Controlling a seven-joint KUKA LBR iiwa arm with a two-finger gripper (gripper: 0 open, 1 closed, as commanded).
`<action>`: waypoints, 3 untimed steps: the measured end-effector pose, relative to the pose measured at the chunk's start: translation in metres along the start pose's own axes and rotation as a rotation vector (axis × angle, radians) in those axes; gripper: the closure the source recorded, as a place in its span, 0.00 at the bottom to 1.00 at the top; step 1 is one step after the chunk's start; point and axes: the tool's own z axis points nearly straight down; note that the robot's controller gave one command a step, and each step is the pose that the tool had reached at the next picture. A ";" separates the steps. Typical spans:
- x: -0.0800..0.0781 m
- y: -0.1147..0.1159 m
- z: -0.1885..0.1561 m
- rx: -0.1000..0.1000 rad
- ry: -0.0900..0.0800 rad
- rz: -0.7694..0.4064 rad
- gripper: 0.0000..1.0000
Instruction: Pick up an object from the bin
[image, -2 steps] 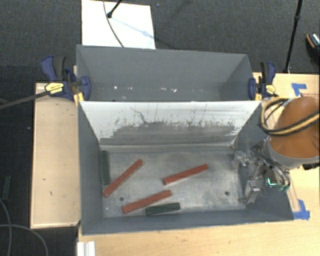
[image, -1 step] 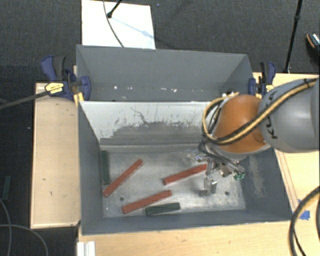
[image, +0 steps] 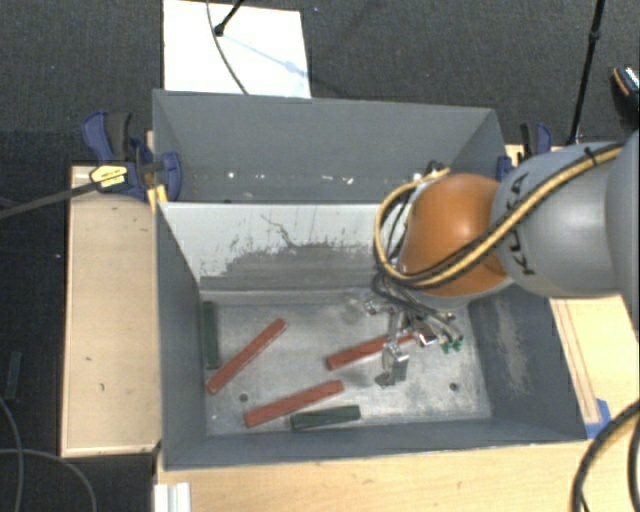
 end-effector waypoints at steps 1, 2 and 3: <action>-0.012 0.012 0.001 0.002 -0.001 0.085 0.00; 0.001 0.001 0.033 0.001 0.009 0.139 0.00; 0.001 0.001 0.033 0.001 0.008 0.135 0.00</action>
Offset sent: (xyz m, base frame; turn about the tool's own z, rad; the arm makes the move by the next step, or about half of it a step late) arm 0.0060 0.0148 -0.0013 0.0855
